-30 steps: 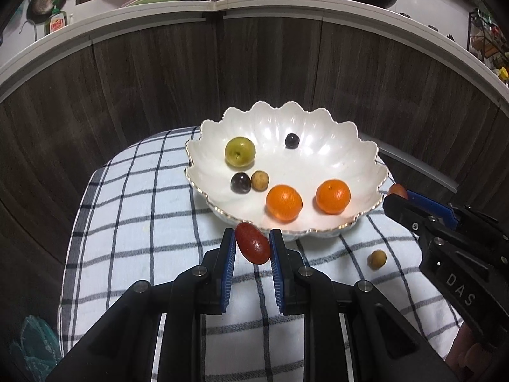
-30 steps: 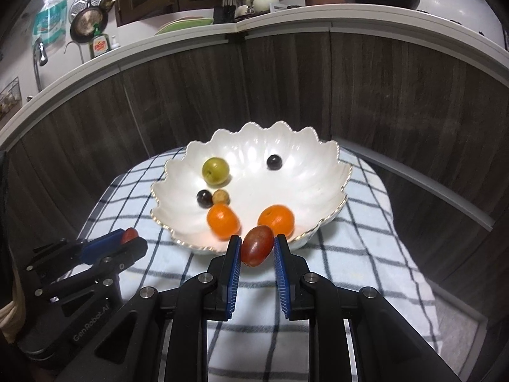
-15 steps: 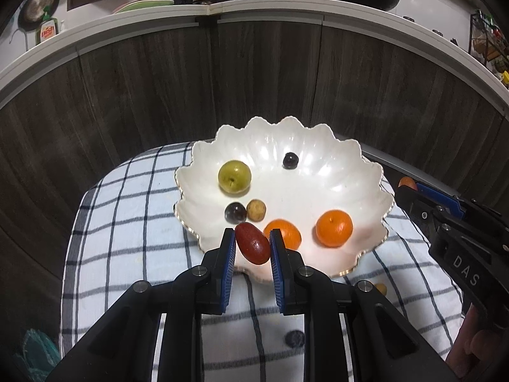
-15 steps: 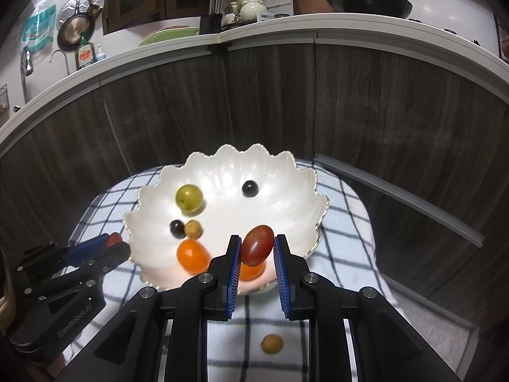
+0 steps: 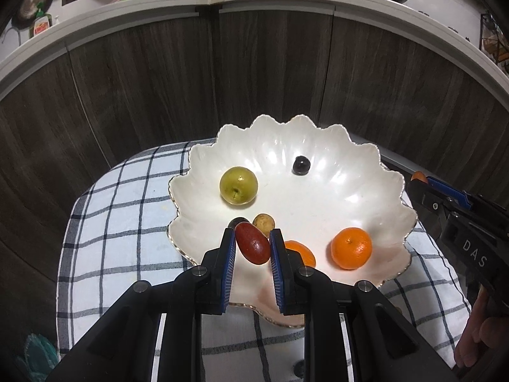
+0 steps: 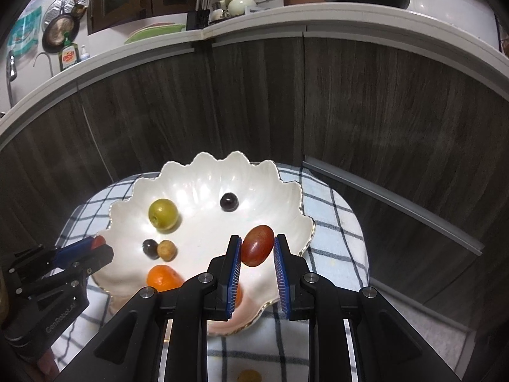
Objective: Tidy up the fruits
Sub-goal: 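Carry both red dates up toward the white bowl, then open both tools over the bowl, dropping the red dates inside, then withdraw both open tools from the bowl toward the blueberry and tan fruit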
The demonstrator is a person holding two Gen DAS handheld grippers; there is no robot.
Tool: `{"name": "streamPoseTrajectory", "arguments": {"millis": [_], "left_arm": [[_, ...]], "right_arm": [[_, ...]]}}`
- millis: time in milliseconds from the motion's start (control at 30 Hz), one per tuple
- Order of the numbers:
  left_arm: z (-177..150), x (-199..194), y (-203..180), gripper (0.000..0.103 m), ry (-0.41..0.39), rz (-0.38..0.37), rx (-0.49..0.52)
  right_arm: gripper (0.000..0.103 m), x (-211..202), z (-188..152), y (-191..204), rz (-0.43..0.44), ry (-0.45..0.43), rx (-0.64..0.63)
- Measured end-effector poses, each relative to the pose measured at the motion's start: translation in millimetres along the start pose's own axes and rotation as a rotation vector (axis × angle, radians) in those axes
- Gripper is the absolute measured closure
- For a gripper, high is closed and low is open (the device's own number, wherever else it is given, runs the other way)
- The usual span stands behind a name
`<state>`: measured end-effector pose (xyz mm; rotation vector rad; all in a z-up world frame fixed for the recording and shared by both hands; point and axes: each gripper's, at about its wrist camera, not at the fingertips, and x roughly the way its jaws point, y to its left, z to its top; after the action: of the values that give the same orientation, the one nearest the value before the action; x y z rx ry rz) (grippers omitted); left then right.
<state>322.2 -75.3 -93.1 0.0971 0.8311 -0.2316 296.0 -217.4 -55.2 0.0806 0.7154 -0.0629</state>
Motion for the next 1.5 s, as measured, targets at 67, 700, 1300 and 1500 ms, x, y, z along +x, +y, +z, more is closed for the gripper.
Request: {"name": "streamPoseTrajectory", "arguments": {"millis": [67, 700, 1300, 1500], "left_arm": [[0, 4, 1, 0.081, 0.007, 0.002, 0.0], [6, 17, 7, 0.043, 0.045, 0.025, -0.025], [12, -20, 2, 0.023, -0.015, 0.044, -0.035], [11, -37, 0, 0.023, -0.038, 0.046, -0.032]], "right_arm": [[0.081, 5, 1, -1, -0.002, 0.009, 0.0], [0.041, 34, 5, -1, -0.011, 0.087, 0.008], [0.035, -5, 15, -1, -0.033, 0.013, 0.003], [0.035, -21, 15, 0, -0.031, -0.009, 0.001]]}}
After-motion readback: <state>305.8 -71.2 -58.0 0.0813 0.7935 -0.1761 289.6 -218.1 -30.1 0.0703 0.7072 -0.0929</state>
